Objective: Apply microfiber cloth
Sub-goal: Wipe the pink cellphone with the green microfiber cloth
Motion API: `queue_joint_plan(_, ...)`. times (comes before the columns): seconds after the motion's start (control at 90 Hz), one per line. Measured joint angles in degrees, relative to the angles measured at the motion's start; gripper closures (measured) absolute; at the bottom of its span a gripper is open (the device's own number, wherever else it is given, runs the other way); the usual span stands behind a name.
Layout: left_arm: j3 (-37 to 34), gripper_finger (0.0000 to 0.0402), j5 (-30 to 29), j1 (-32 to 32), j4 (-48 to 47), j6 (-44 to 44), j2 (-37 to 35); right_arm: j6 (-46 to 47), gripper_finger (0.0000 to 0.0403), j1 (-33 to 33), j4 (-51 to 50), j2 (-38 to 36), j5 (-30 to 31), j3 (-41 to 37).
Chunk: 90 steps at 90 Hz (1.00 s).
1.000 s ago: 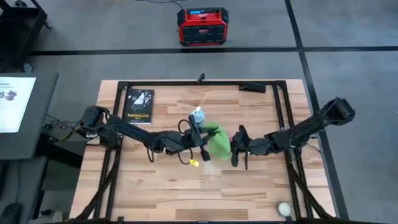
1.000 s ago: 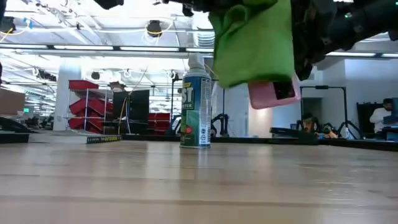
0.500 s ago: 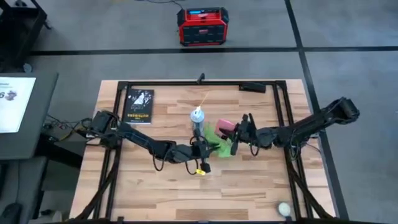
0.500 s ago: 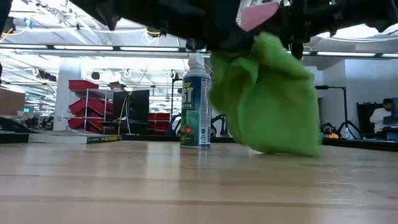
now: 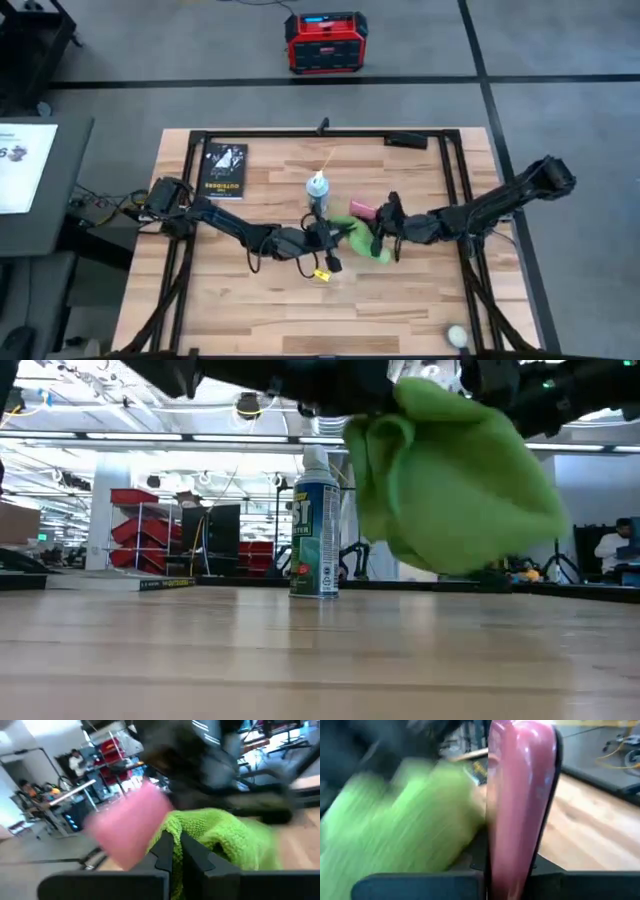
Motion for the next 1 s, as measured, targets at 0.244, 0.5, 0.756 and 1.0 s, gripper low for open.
queue_joint_plan(0.244,0.02,0.0401,0.02,0.45,-2.3,2.19,-3.74,4.34,0.0391,3.4,0.18,6.71,1.02,0.0)
queue_joint_plan(0.5,-0.52,0.0401,1.18,0.24,-10.33,-9.2,-0.86,-2.56,0.0391,1.14,5.75,2.96,6.11,-0.02)
queue_joint_plan(0.756,-0.72,0.0401,1.18,-0.86,-3.19,-11.21,5.97,-10.49,0.0391,-1.19,7.46,-7.43,5.18,0.0)
queue_joint_plan(1.0,-0.61,0.0401,0.93,-0.81,1.79,-6.2,5.97,-6.55,0.0391,-1.28,0.67,-7.91,4.52,0.0)
